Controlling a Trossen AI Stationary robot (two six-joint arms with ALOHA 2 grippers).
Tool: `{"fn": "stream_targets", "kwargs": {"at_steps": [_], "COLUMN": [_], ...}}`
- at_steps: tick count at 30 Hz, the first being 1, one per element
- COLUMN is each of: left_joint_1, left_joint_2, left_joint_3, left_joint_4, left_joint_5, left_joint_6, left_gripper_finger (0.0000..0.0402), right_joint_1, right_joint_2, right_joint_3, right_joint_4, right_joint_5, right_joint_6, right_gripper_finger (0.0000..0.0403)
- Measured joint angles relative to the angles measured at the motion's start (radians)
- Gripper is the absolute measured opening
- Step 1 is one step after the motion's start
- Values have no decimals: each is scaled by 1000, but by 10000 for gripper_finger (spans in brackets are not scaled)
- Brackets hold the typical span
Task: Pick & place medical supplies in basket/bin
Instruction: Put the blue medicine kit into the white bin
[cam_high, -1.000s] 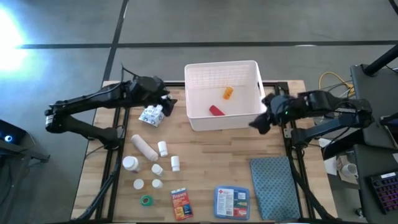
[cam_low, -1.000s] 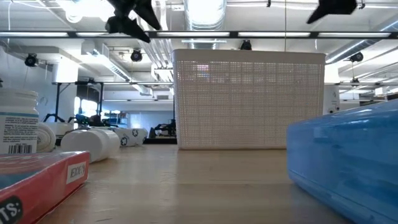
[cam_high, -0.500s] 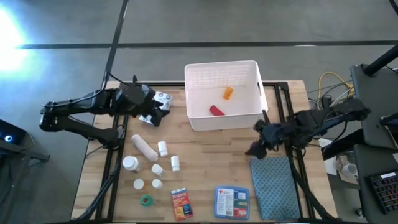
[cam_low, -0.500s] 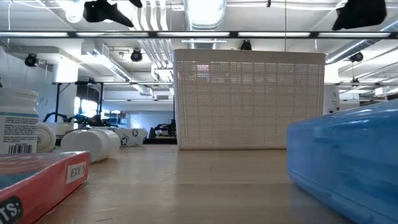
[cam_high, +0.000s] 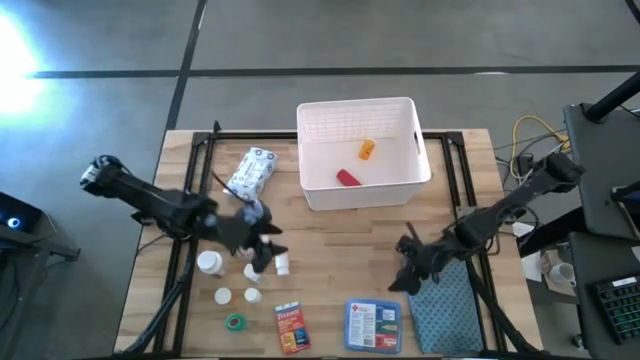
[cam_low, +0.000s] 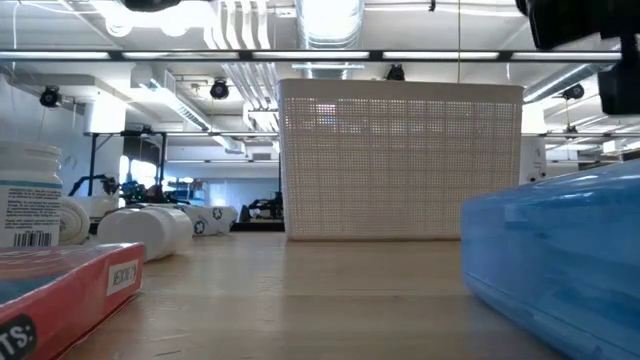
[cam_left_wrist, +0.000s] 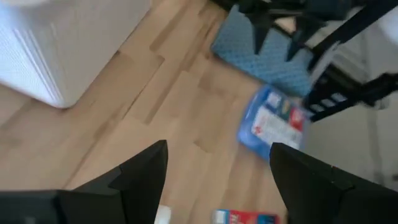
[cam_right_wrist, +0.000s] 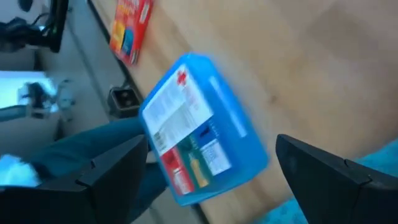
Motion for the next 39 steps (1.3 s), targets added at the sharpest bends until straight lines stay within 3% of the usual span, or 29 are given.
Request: {"fn": "stream_targets", "kwargs": {"at_steps": [5,16,28,39], "left_joint_1": [-69,-142,-272,-387], "left_joint_2": [104,264,271,272], "left_joint_3": [-14,-20,-18,-18], "left_joint_4": [44,87,98,144], "left_joint_5": [-37,-35,-40,-191], "left_joint_6": [-47,-86,-174,-330], "left_gripper_finger": [261,261,261,261], "right_joint_1": [61,162,178,153], "right_joint_2": [102,347,578,743], "right_joint_3": [-38,70,279,471], "right_joint_4": [174,214,206,151], "right_joint_5": [-125,-173,-225,-204], "right_joint_6": [106,329,321,220], "right_gripper_finger": [342,328,331,331]}}
